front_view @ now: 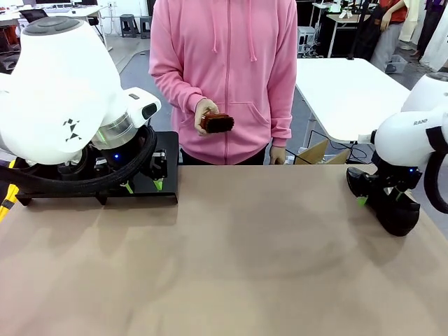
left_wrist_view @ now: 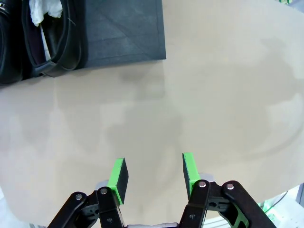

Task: Organize the shoes by placing them on the stand.
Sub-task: Pick up one Shoe and place it in the middle of the table, then place the Shoe from the middle of the table onto the Shoes Stand.

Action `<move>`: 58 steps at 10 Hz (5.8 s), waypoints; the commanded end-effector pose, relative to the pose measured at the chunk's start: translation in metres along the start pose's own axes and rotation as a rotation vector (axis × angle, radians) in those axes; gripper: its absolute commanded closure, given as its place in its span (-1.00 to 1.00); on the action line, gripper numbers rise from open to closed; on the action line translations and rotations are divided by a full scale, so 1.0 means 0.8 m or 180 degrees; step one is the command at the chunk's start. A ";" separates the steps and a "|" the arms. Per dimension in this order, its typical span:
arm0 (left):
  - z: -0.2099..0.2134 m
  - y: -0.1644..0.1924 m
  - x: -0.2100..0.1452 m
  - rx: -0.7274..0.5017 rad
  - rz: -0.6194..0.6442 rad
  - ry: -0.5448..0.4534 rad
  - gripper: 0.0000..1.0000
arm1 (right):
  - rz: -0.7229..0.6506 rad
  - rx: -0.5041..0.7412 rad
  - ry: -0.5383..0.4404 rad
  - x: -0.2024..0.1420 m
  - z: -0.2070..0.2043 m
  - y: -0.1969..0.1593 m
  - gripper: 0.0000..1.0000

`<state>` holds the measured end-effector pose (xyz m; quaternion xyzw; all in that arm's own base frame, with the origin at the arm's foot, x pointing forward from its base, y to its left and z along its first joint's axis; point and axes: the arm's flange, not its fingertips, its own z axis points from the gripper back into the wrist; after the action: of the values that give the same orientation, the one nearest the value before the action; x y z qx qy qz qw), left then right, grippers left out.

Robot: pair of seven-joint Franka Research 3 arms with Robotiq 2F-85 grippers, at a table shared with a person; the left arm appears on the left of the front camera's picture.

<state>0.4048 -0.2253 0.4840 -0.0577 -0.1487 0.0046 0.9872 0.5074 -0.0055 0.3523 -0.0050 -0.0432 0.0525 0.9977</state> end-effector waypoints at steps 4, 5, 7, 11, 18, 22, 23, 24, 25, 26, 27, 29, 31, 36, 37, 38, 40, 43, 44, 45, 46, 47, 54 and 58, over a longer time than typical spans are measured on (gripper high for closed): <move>0.002 0.000 0.000 0.0044 0.0008 -0.0053 -0.22 | 0.0041 0.0128 0.0060 0.011 -0.021 -0.008 -0.43; 0.002 0.000 0.000 0.0044 0.0008 -0.0053 -0.22 | 0.0016 0.0114 0.0069 0.009 -0.023 -0.010 -0.11; 0.002 0.000 0.000 0.0044 0.0008 -0.0053 -0.22 | -0.0029 0.0121 0.0065 0.007 -0.023 -0.010 0.54; 0.002 0.000 0.000 0.0044 0.0008 -0.0053 -0.22 | -0.0122 0.0133 0.0056 0.001 -0.030 -0.016 1.00; 0.002 0.000 0.000 0.0044 0.0008 -0.0053 -0.22 | -0.1750 0.0042 -0.0139 0.000 0.065 0.016 1.00; 0.002 0.000 0.000 0.0044 0.0008 -0.0053 -0.22 | -0.2022 0.0401 -0.0616 -0.056 0.144 0.209 1.00; 0.002 0.000 0.000 0.0044 0.0008 -0.0053 -0.22 | -0.1856 0.0460 -0.0771 -0.076 0.149 0.264 1.00; 0.002 0.000 0.000 0.0044 0.0008 -0.0053 -0.22 | -0.1578 0.0462 -0.0910 -0.087 0.141 0.309 1.00; 0.002 0.000 0.000 0.0044 0.0008 -0.0053 -0.22 | -0.1430 0.0437 -0.0942 -0.090 0.124 0.341 1.00; 0.002 0.000 0.000 0.0044 0.0008 -0.0053 -0.22 | -0.1263 0.0471 -0.0943 -0.094 0.111 0.362 1.00; 0.002 0.000 0.000 0.0044 0.0008 -0.0053 -0.22 | -0.1091 0.0496 -0.0874 -0.101 0.100 0.379 1.00; 0.002 0.000 0.000 0.0044 0.0008 -0.0053 -0.22 | -0.0730 0.0450 -0.0645 -0.115 0.078 0.406 1.00; 0.002 0.000 0.000 0.0044 0.0008 -0.0053 -0.22 | -0.0429 0.0417 -0.0527 -0.129 0.068 0.421 1.00; 0.002 0.000 0.000 0.0044 0.0008 -0.0053 -0.22 | -0.0370 0.0366 -0.0268 -0.133 0.046 0.434 0.49; 0.002 0.000 0.000 0.0044 0.0008 -0.0053 -0.22 | -0.0444 0.0380 -0.0163 -0.128 0.041 0.436 0.13; 0.002 0.000 0.000 0.0044 0.0008 -0.0053 -0.22 | -0.0518 0.0398 -0.0151 -0.126 0.042 0.436 -0.24; 0.002 0.000 0.000 0.0044 0.0008 -0.0053 -0.22 | -0.0686 0.0480 -0.0140 -0.120 0.050 0.434 -0.98; 0.002 0.000 0.000 0.0044 0.0008 -0.0053 -0.22 | -0.0774 0.0596 -0.0093 -0.121 0.078 0.428 -1.00; 0.002 0.000 0.000 0.0044 0.0008 -0.0053 -0.22 | -0.0766 0.0589 -0.0002 -0.123 0.088 0.422 -1.00; 0.002 0.000 0.000 0.0044 0.0008 -0.0053 -0.22 | -0.0585 0.0505 0.0369 -0.122 0.095 0.411 -1.00; 0.002 0.000 0.000 0.0044 0.0008 -0.0053 -0.22 | -0.0779 0.0552 -0.0120 -0.118 0.072 0.428 -1.00; 0.002 0.000 0.000 0.0044 0.0008 -0.0053 -0.22 | -0.0779 0.0552 -0.0120 -0.118 0.072 0.428 -1.00; 0.002 0.000 0.000 0.0044 0.0008 -0.0053 -0.22 | -0.0779 0.0552 -0.0120 -0.118 0.072 0.428 -1.00; 0.001 -0.001 0.001 0.0000 -0.0001 -0.0006 -0.22 | -0.0701 0.0659 -0.0119 -0.128 0.107 0.407 -1.00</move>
<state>0.4055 -0.2260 0.4847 -0.0577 -0.1493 0.0044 0.9871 0.3743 0.3208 0.4054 0.0928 -0.0498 -0.0608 0.9926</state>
